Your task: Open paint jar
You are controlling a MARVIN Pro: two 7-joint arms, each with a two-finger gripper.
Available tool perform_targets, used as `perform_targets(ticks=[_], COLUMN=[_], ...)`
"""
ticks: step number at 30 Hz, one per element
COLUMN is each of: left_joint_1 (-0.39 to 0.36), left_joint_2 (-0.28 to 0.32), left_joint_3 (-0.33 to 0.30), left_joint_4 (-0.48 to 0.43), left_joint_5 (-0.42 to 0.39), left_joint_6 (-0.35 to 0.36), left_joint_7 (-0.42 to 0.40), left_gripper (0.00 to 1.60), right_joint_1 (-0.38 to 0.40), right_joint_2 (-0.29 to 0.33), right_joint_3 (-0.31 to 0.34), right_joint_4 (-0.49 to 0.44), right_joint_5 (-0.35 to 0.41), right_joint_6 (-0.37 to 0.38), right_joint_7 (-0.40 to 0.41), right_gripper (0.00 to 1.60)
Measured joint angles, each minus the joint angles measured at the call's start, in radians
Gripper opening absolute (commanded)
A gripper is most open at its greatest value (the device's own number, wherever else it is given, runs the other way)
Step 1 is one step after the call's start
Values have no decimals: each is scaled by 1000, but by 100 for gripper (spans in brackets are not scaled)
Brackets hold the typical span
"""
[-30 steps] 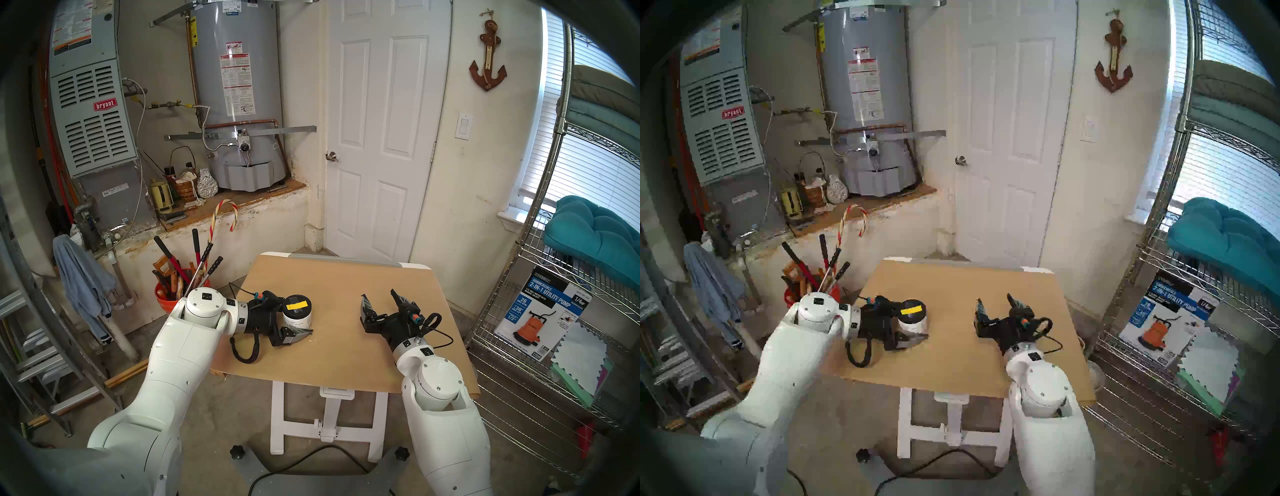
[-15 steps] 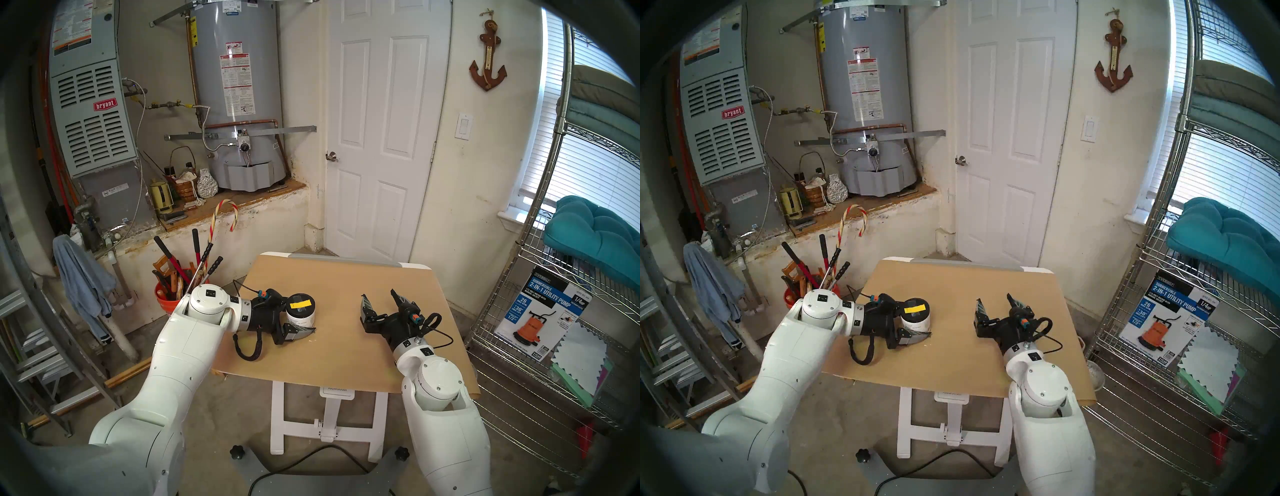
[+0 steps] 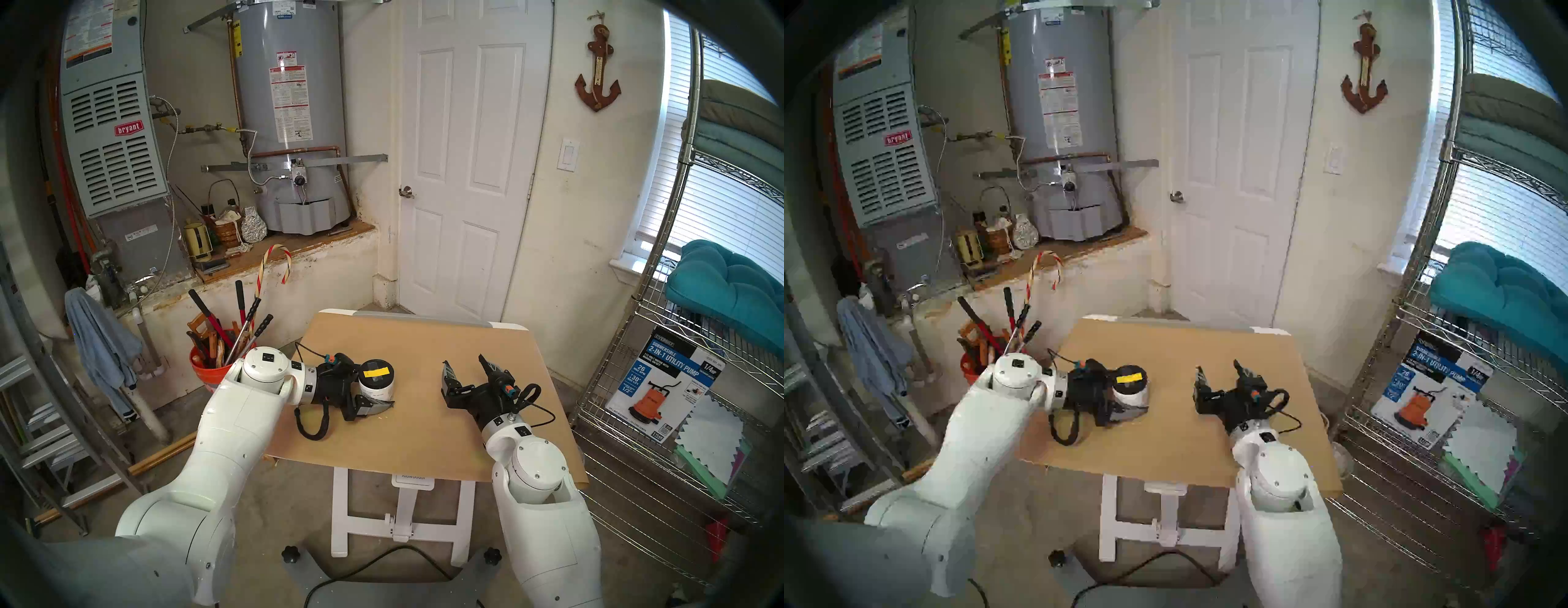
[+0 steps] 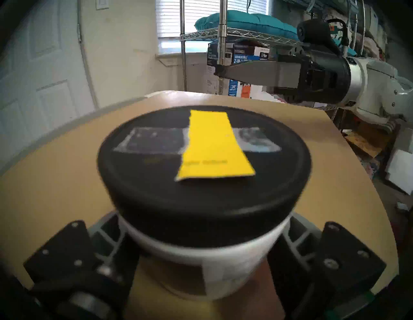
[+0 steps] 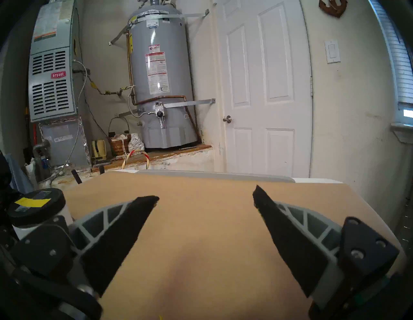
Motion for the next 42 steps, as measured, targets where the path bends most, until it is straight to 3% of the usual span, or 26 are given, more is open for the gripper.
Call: perform_targets(ticks=[9,10,11,17,18,19,20,22,42], left_joint_1=[-61,-66,-77,-102,-107,-108,-109,-111,-95], left_joint_2=[-34,-37,-41,-51,-52,-52,-52,-52,-14], left_joint_3=[44,48,55,73,77,77,78,81,51], left_joint_4=[86,93,109,145,152,153,155,157,114], left_joint_5=[4,5,6,7,7,6,6,6,4], left_joint_6=[-35,-38,-46,-63,-68,-69,-69,-73,-51], left_joint_7=[13,13,12,-1,-5,-7,-8,-16,-51], left_gripper=[70,78,105,115,130,130,148,156,160], right_joint_1=[0,0,0,0,0,0,0,0,0], right_joint_2=[0,0,0,0,0,0,0,0,0], right_joint_3=[0,0,0,0,0,0,0,0,0], right_joint_4=[0,0,0,0,0,0,0,0,0], right_joint_5=[0,0,0,0,0,0,0,0,0], right_joint_6=[0,0,0,0,0,0,0,0,0], right_joint_7=[0,0,0,0,0,0,0,0,0], right_gripper=[160,160,160,160,160,160,160,160,160])
